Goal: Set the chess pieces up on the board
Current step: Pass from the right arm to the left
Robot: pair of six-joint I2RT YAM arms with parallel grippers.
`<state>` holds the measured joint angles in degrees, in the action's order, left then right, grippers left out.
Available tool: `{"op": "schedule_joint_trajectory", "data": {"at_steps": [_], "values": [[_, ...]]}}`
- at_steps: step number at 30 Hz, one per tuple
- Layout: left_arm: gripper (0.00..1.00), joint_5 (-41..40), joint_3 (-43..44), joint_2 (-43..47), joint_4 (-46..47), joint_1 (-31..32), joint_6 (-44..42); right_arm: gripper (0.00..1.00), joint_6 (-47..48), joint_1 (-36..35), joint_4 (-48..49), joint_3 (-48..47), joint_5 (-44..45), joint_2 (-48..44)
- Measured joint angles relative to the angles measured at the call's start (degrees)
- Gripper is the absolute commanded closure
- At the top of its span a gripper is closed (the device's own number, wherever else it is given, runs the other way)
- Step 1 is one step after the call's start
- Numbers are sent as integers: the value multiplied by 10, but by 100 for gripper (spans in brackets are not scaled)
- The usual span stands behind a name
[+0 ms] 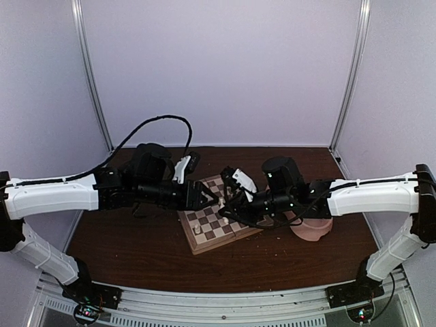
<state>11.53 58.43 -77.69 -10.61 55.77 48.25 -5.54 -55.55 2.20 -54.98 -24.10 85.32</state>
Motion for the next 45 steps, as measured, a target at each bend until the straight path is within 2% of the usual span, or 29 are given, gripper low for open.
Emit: {"op": "schedule_joint_trajectory", "data": {"at_steps": [10,19,26,29,33,39,43,45], "values": [[53,22,3,-26,2,-1,7,82,14,-9,-16,-10,1,7],[67,28,3,-29,3,-1,13,82,26,-23,-16,-21,1,19],[64,29,3,-31,3,-2,14,82,28,-26,-16,-22,2,21],[70,28,3,-31,3,-2,16,82,28,-27,-18,-25,2,21],[71,29,3,-31,3,-2,16,82,30,-30,-20,-32,2,21],[85,32,3,-34,5,-2,18,82,38,-32,-21,-33,3,21],[89,37,3,-34,10,-2,19,78,39,-32,-21,-33,7,21],[91,37,3,-34,11,-2,18,72,39,-32,-21,-33,10,21]]}}
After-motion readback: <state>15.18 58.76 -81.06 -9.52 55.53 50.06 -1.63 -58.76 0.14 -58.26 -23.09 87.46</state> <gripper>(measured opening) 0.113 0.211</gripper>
